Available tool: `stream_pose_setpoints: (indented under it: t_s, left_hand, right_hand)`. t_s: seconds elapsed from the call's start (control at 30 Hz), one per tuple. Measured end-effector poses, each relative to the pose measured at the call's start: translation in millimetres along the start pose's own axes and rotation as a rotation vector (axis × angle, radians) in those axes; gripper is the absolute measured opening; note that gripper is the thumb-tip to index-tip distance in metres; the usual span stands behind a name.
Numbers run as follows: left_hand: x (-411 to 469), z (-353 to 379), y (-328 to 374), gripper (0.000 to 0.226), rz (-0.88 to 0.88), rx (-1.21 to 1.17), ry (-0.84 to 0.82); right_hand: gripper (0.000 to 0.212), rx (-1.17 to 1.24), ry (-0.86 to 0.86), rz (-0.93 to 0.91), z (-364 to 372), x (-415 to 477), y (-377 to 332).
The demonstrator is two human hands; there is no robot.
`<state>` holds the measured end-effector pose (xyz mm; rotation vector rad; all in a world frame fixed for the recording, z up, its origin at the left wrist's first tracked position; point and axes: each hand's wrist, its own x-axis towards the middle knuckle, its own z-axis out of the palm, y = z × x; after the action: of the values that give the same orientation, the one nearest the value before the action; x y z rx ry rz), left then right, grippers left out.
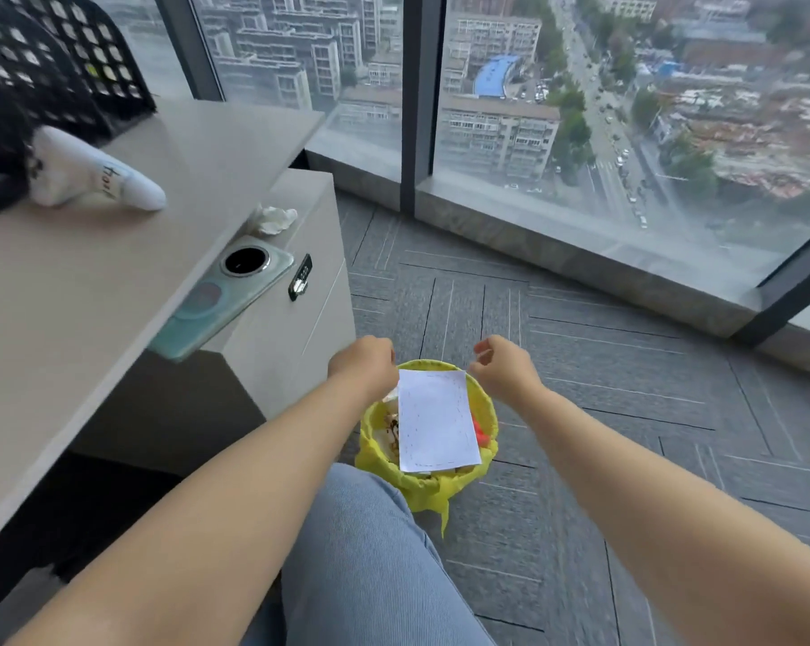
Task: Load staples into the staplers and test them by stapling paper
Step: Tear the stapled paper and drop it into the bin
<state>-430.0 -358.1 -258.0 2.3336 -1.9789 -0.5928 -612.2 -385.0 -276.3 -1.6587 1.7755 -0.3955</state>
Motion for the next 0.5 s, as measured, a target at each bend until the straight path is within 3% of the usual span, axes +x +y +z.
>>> stream_pose_setpoints:
  t_s: [0.33, 0.5]
  left_hand:
    - [-93.3, -113.8, -4.8, 0.020, 0.226, 0.145, 0.479]
    - [-144.8, -161.5, -35.1, 0.020, 0.220, 0.162, 0.658]
  right_hand:
    - [0.023, -0.213, 0.245, -0.458, -73.3, -77.5, -110.8]
    - [0.020, -0.241, 0.279, -0.638, -70.7, -118.2, -172.9]
